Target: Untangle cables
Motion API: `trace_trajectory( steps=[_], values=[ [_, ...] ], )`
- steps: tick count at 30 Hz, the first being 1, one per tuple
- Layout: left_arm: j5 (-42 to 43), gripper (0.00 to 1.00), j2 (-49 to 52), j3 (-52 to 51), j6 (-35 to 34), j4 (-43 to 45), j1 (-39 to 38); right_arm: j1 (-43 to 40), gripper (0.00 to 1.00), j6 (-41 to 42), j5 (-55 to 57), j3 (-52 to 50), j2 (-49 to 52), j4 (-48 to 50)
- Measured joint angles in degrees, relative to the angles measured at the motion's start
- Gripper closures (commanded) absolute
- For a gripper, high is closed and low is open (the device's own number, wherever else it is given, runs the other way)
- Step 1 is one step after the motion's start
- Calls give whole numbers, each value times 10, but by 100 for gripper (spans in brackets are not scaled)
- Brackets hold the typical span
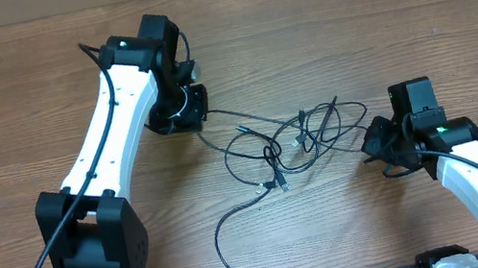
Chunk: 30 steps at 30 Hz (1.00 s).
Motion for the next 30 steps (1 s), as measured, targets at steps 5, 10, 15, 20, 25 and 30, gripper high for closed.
trace_trajectory(
  steps=[5,10,15,20,25,30],
  values=[
    [-90,93,0,0,-58,-13,11,0,94,0,9,0,0,-28],
    [-163,88,0,0,-108,-22,34,0,94,0,31,0,0,-51],
    [-213,86,0,0,-147,-21,76,0,94,0,48,0,0,-54],
    [-219,91,0,0,-165,-11,119,0,96,0,62,0,0,-57],
    [-44,69,0,1,-88,33,143,0,89,-9,50,0,0,-27],
    [100,43,0,1,3,73,89,0,65,-14,21,0,0,-19]
  ],
)
